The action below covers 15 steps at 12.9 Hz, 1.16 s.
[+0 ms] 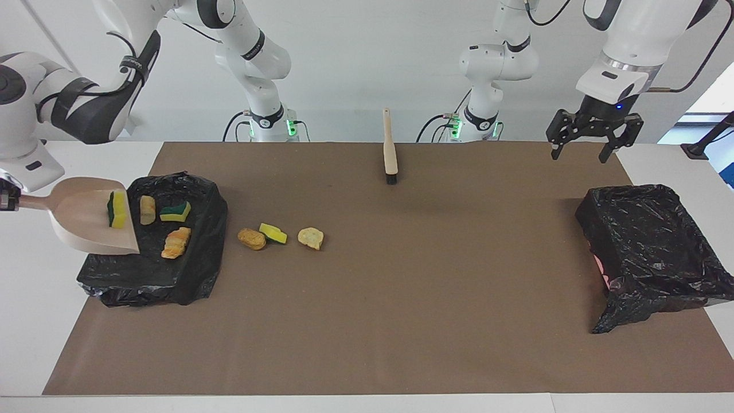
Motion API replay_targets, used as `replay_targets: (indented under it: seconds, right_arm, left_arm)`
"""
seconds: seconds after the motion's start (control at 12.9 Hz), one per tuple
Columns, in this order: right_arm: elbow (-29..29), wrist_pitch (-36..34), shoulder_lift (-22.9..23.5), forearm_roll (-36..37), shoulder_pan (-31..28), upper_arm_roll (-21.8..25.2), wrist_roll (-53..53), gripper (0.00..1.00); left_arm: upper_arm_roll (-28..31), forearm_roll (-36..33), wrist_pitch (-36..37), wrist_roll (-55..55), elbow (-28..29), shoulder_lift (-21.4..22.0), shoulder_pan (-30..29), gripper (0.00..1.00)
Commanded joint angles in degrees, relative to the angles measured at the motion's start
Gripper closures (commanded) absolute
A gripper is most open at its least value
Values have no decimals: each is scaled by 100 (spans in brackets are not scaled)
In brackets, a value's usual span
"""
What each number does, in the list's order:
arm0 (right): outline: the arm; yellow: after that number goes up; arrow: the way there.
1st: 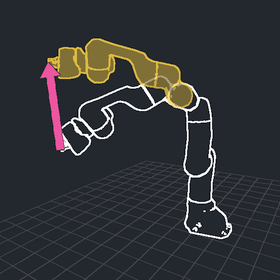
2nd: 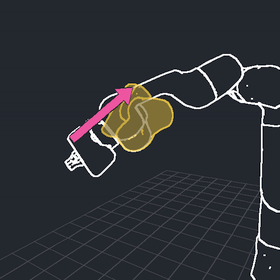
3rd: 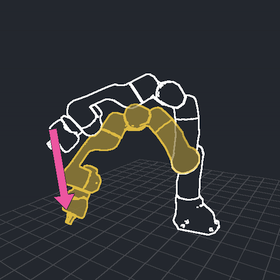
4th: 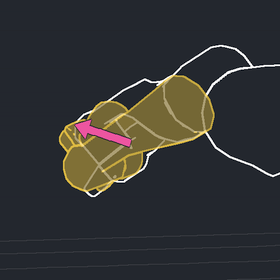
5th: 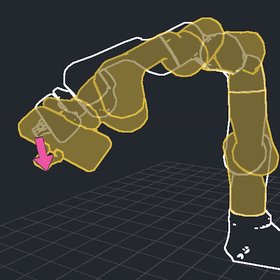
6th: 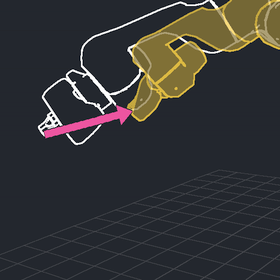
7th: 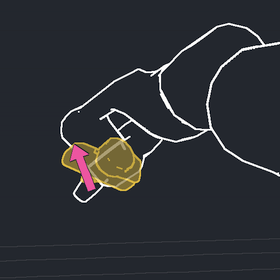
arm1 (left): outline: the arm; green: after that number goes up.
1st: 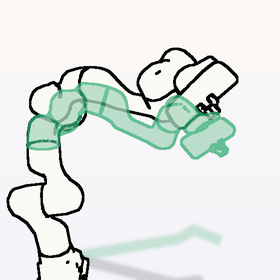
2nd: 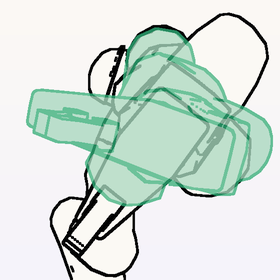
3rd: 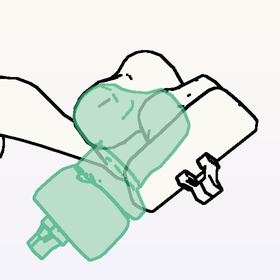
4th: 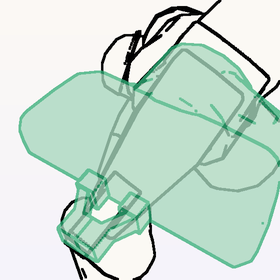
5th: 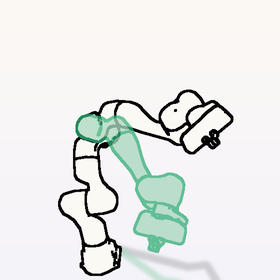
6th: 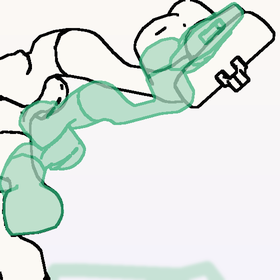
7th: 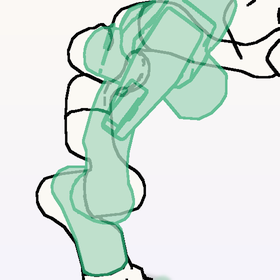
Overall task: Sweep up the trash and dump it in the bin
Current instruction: 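Tip the dustpan over the trash bag with the right gripper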
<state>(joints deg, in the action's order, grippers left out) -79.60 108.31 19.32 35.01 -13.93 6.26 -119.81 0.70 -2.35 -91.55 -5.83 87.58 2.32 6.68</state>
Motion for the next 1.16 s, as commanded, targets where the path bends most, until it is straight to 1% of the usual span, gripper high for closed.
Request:
replay_targets:
  seconds: [0.0,0.15,0.23,0.31,0.39,0.54,0.62,0.77,0.85,0.93,1.01,1.08]
  right_arm:
    - [-73,-3,-77,286,22,6,98,100]
    - [-73,-117,-244,557,222,6,133,100]
    - [-82,-152,-253,690,294,6,255,100]
    - [-213,-152,-332,839,355,6,474,100]
    - [-431,-109,-454,1163,434,-2,754,100]
    - [-845,-56,-701,1822,750,-2,1378,100]
    - [-986,-47,-789,1955,803,-2,1512,100]
    - [-1276,-12,-956,1974,813,-2,1697,100]
    - [-1538,6,-1122,2131,865,-2,1863,100]
    - [-1872,-3,-1332,2524,1100,-11,2186,100]
    - [-2023,-90,-1430,2598,1172,-11,2442,100]
    - [-2051,-117,-1466,2590,1173,-11,2471,100]
  left_arm:
    - [-61,59,374,-348,-416,-267,-202,0]
    - [-79,181,776,-358,-906,-573,-342,0]
    - [-79,278,935,-349,-1127,-697,-369,0]
    - [-79,322,972,-349,-1146,-707,-430,0]
    - [-79,323,981,-349,-1146,-707,-439,0]
    - [-61,340,1103,-366,-1120,-655,-439,0]
    - [-27,332,1113,-375,-1059,-541,-448,0]
    - [44,332,1095,-376,-656,-251,-457,0]
    - [44,340,1095,-375,-489,-145,-448,0]
    - [35,340,1104,-375,-418,-92,-448,0]
    - [35,340,1104,-375,-382,-74,-439,0]
    - [35,340,1095,-375,-382,-74,-439,0]
